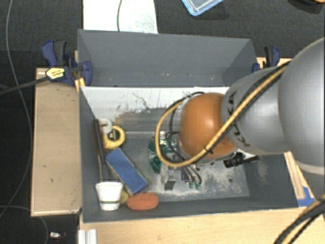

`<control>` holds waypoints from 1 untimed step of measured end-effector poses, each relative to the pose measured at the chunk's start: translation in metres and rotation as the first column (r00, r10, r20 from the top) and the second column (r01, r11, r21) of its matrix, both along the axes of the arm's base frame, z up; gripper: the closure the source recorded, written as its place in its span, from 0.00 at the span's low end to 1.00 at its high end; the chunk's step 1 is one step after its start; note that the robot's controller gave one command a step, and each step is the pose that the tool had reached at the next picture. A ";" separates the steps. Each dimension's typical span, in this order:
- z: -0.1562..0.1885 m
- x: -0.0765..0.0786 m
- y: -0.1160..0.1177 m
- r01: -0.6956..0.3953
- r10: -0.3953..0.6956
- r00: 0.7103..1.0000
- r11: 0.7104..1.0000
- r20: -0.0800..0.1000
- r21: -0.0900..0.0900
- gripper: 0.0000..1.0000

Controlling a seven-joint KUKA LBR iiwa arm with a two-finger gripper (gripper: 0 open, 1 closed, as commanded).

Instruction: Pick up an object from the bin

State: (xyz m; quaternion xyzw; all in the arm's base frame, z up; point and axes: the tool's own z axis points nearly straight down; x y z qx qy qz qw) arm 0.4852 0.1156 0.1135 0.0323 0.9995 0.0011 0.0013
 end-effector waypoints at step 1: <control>-0.002 0.024 -0.040 -0.031 0.031 1.000 1.000 0.001 0.002 1.00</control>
Offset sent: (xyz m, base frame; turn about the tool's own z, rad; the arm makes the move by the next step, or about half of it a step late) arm 0.0445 -0.0811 -0.0096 0.0280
